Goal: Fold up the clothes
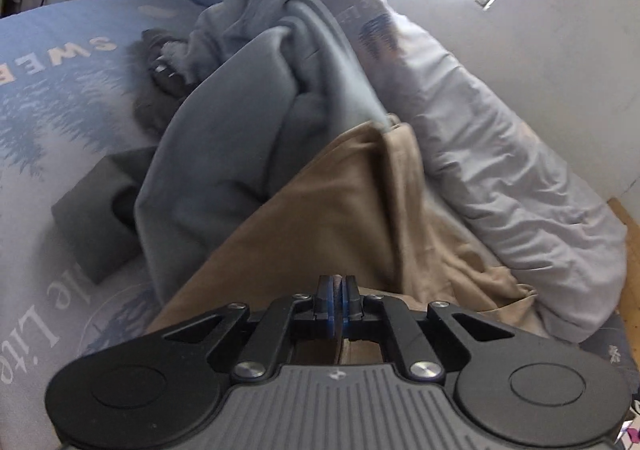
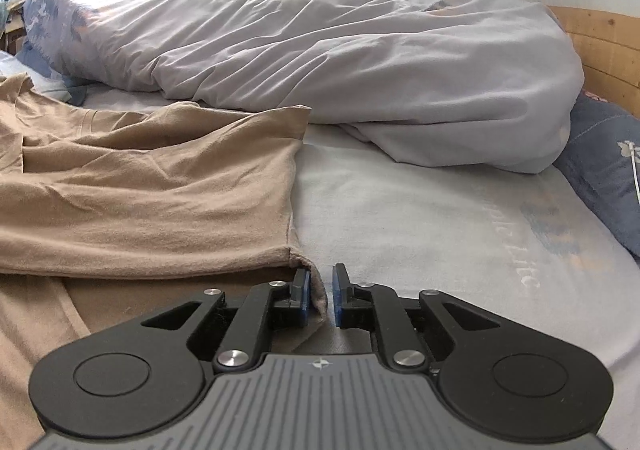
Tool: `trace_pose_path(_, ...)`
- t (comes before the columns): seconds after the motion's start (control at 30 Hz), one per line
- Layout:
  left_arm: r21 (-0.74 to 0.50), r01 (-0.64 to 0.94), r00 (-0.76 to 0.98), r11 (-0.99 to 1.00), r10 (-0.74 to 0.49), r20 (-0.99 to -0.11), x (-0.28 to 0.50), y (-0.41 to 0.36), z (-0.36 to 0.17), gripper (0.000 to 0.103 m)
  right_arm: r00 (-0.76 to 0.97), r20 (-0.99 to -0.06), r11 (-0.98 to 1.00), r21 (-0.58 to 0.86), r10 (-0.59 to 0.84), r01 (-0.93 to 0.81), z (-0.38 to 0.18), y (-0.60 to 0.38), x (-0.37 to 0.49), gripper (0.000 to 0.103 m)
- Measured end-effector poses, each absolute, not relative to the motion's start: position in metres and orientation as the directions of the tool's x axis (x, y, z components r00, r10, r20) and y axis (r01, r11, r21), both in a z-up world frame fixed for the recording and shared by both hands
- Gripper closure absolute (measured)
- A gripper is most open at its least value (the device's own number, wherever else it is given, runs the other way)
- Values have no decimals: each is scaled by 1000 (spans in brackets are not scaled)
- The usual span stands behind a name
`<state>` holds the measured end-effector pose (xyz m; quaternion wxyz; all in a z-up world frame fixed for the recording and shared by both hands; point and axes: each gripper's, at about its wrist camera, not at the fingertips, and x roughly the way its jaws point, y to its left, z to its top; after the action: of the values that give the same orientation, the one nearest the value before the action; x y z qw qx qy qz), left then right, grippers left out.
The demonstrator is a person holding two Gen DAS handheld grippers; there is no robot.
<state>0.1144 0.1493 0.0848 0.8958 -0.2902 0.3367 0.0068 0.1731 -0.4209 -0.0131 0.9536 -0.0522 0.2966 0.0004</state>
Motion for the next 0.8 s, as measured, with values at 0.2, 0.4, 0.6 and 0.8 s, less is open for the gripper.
trace_pose_path(0.2,-480,-227,778,847,-139,-613,117,156,84,98,819,-573,991,-127,-36,-45,-6,-440,169,73)
trace_pose_path(0.4,-482,-173,810,859,-154,-565,93,168,102,77,794,-607,993,-99,-14,-58,11,-461,149,61)
trace_pose_path(0.6,-442,-50,872,896,-176,-456,46,178,134,50,816,-577,1000,-9,10,-18,58,-470,108,61)
trace_pose_path(0.8,-407,-22,929,913,-131,-346,-15,202,185,42,898,-438,996,94,52,-12,131,-435,30,60)
